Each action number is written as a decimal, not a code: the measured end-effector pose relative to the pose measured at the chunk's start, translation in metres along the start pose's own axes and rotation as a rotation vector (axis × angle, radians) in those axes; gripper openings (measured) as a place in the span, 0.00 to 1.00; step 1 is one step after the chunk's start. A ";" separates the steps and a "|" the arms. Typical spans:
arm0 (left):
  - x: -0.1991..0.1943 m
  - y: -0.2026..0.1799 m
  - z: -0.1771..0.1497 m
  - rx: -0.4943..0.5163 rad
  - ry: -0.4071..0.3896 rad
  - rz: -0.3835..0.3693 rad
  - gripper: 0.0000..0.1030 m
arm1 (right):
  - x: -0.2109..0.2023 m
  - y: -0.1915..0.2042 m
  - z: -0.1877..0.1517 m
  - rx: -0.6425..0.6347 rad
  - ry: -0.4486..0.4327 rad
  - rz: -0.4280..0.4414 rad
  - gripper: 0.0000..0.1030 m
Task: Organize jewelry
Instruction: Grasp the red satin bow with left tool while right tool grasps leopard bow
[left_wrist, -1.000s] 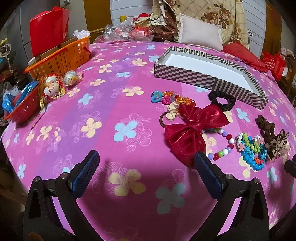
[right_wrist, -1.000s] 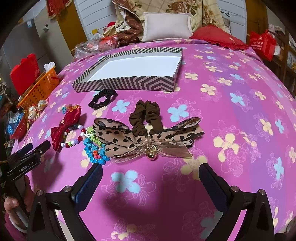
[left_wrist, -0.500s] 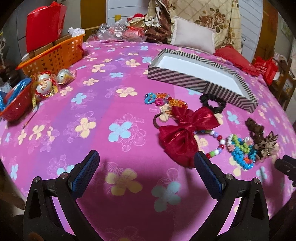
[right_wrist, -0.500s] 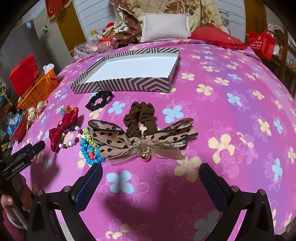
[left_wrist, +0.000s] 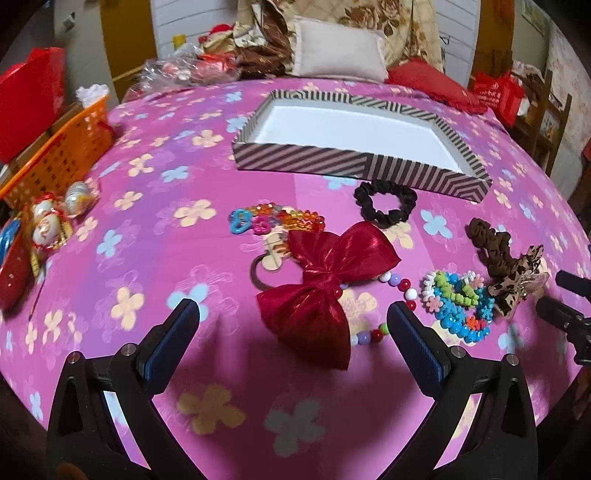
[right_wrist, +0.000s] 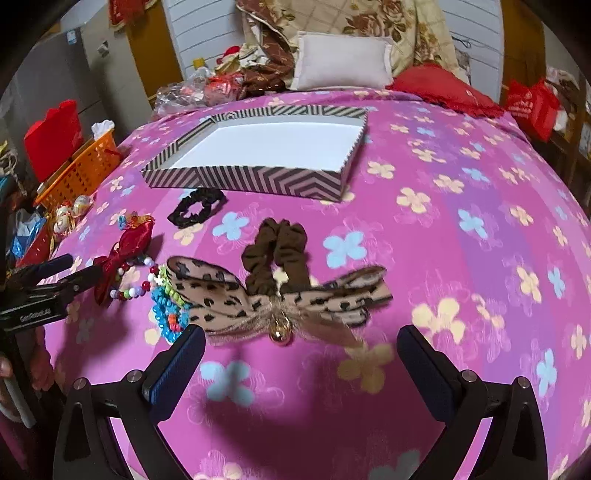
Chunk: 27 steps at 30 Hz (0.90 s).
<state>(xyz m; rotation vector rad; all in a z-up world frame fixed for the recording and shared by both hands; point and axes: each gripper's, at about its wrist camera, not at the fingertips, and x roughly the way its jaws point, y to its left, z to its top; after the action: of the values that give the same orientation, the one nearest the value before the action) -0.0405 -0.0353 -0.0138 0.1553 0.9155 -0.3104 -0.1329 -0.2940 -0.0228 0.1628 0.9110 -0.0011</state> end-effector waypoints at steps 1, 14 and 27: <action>0.004 0.001 0.003 -0.001 0.011 -0.004 0.99 | 0.002 0.001 0.002 -0.010 -0.001 0.002 1.00; 0.032 0.010 0.014 0.003 0.069 -0.002 0.81 | 0.043 0.004 0.022 -0.029 0.054 -0.003 0.92; 0.037 0.005 0.013 -0.003 0.072 -0.045 0.25 | 0.044 0.010 0.017 -0.118 -0.020 -0.030 0.37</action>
<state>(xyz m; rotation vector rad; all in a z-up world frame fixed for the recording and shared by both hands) -0.0077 -0.0412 -0.0358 0.1442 0.9919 -0.3466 -0.0919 -0.2839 -0.0458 0.0395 0.8911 0.0226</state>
